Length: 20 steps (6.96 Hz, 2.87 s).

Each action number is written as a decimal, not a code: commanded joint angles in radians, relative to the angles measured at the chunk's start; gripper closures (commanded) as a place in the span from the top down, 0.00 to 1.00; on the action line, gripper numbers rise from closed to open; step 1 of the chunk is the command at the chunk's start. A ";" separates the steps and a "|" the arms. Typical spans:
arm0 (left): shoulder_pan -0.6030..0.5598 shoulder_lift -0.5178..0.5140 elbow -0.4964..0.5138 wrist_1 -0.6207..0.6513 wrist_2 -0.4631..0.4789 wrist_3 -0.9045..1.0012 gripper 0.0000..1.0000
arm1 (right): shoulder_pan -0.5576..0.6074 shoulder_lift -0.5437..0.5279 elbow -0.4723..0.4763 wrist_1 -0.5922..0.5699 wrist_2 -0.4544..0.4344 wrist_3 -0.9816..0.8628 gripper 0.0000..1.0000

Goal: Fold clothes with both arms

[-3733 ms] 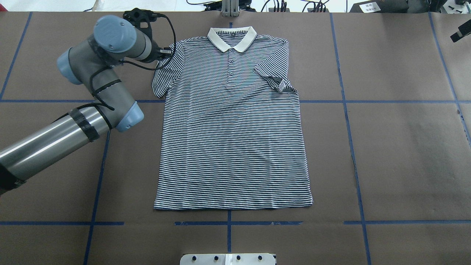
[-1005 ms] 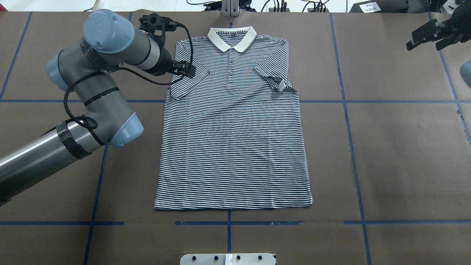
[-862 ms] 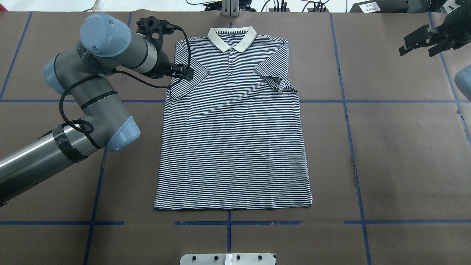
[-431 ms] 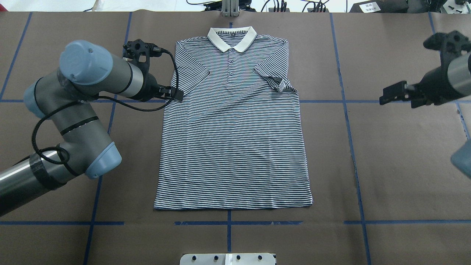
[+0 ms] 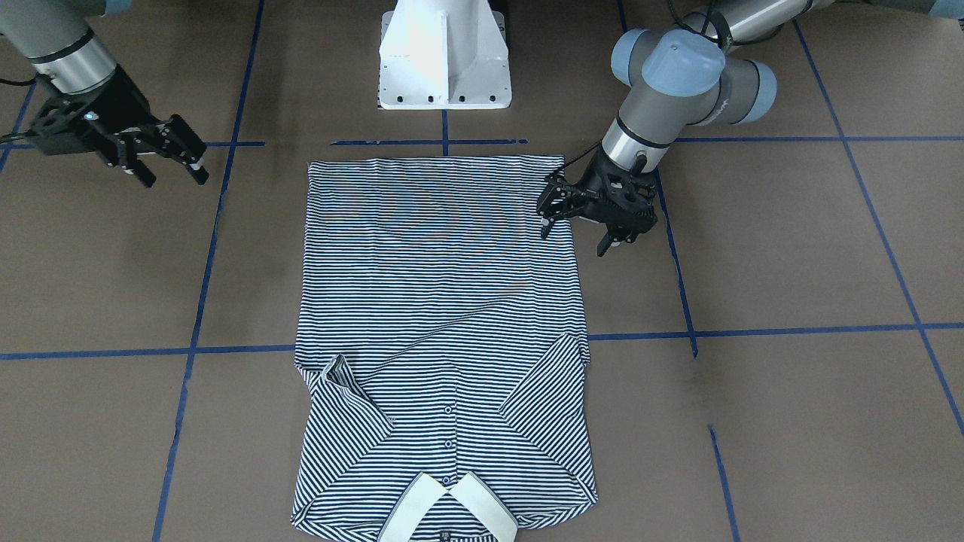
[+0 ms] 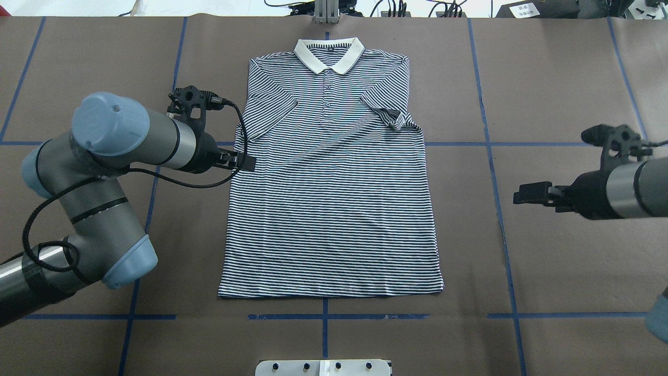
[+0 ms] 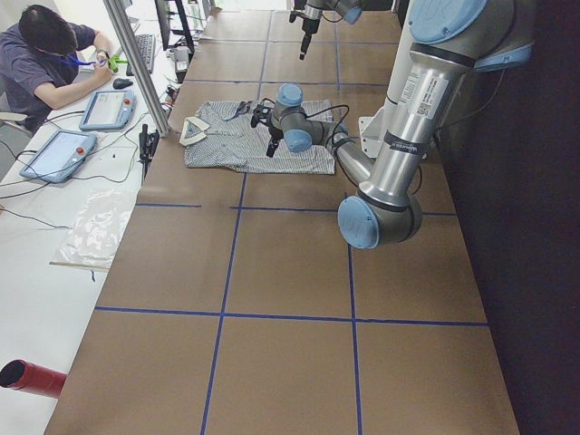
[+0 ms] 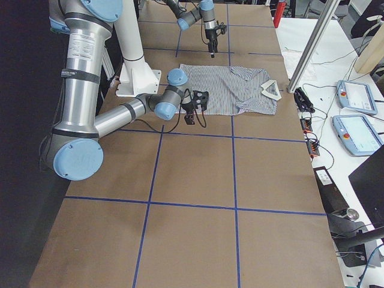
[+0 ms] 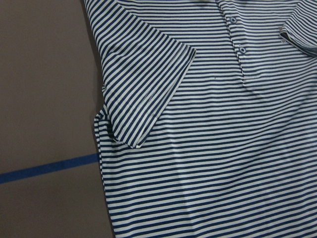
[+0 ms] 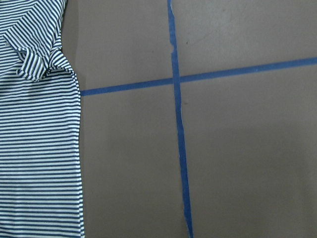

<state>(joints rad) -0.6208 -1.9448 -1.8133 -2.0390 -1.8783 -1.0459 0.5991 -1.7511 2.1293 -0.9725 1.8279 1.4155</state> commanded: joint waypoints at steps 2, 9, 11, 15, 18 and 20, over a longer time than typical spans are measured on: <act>0.137 0.136 -0.153 0.008 0.071 -0.319 0.55 | -0.254 -0.004 0.035 0.014 -0.204 0.242 0.81; 0.320 0.213 -0.150 0.010 0.183 -0.456 0.51 | -0.286 0.137 0.069 -0.215 -0.271 0.326 0.80; 0.339 0.227 -0.147 0.010 0.186 -0.457 0.51 | -0.295 0.137 0.067 -0.215 -0.282 0.326 0.81; 0.355 0.222 -0.139 0.010 0.197 -0.460 0.46 | -0.295 0.136 0.069 -0.215 -0.283 0.326 0.82; 0.363 0.221 -0.138 0.010 0.197 -0.460 0.45 | -0.294 0.136 0.069 -0.215 -0.283 0.326 0.83; 0.368 0.219 -0.135 0.010 0.199 -0.460 0.44 | -0.294 0.136 0.069 -0.215 -0.283 0.326 0.83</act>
<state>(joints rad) -0.2556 -1.7246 -1.9505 -2.0295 -1.6802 -1.5064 0.3052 -1.6151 2.1982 -1.1873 1.5447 1.7411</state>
